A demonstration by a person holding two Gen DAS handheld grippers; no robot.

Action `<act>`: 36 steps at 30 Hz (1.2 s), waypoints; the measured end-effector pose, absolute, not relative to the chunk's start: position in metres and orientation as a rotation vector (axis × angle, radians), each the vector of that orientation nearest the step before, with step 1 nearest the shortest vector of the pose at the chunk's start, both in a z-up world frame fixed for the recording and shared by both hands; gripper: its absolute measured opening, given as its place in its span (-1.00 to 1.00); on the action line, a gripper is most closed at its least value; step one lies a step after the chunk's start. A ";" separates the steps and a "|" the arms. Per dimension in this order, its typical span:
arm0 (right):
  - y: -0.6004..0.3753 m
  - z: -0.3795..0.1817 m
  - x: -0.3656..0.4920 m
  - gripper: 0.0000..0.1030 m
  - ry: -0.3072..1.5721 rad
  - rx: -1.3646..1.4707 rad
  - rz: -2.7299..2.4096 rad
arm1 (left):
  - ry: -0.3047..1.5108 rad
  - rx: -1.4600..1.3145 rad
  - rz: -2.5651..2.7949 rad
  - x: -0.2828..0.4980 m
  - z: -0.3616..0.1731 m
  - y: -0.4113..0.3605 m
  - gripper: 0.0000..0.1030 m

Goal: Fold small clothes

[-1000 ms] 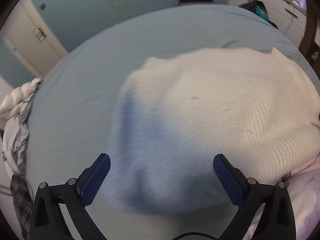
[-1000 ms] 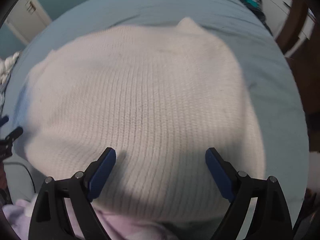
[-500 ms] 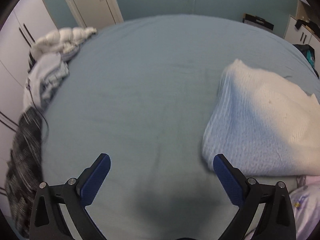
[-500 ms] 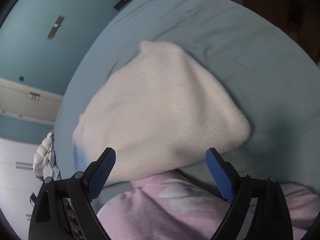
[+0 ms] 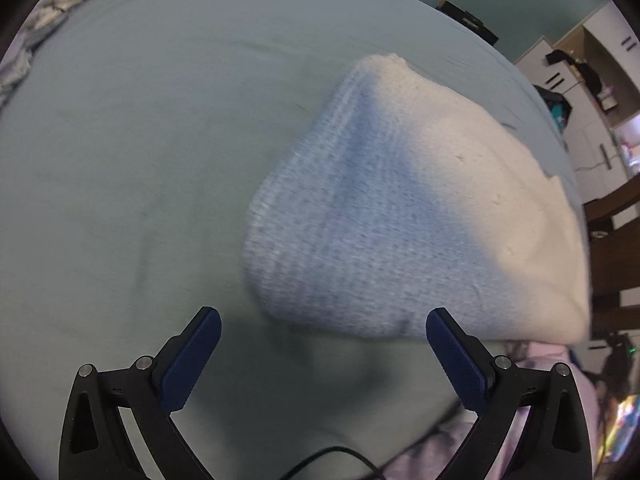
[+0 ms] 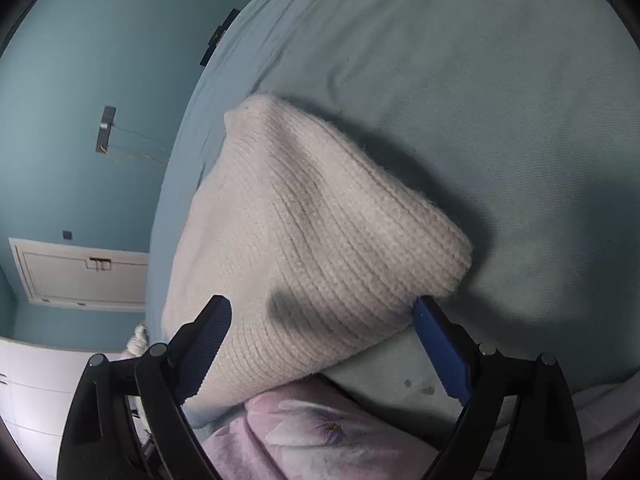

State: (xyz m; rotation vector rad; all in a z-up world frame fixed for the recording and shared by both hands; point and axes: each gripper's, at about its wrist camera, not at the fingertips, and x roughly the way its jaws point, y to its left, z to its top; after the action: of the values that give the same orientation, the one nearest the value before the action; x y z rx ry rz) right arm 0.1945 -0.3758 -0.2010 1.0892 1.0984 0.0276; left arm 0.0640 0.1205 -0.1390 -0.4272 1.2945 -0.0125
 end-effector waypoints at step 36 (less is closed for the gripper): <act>-0.360 -0.164 0.173 -0.50 0.935 0.992 0.079 | 1.339 -0.965 0.020 0.108 -0.207 0.114 0.32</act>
State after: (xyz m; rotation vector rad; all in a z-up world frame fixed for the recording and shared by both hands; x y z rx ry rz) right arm 0.1731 -0.3603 -0.1637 0.9920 0.9352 0.0789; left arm 0.1080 0.1141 -0.2071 -0.9652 1.3386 0.0199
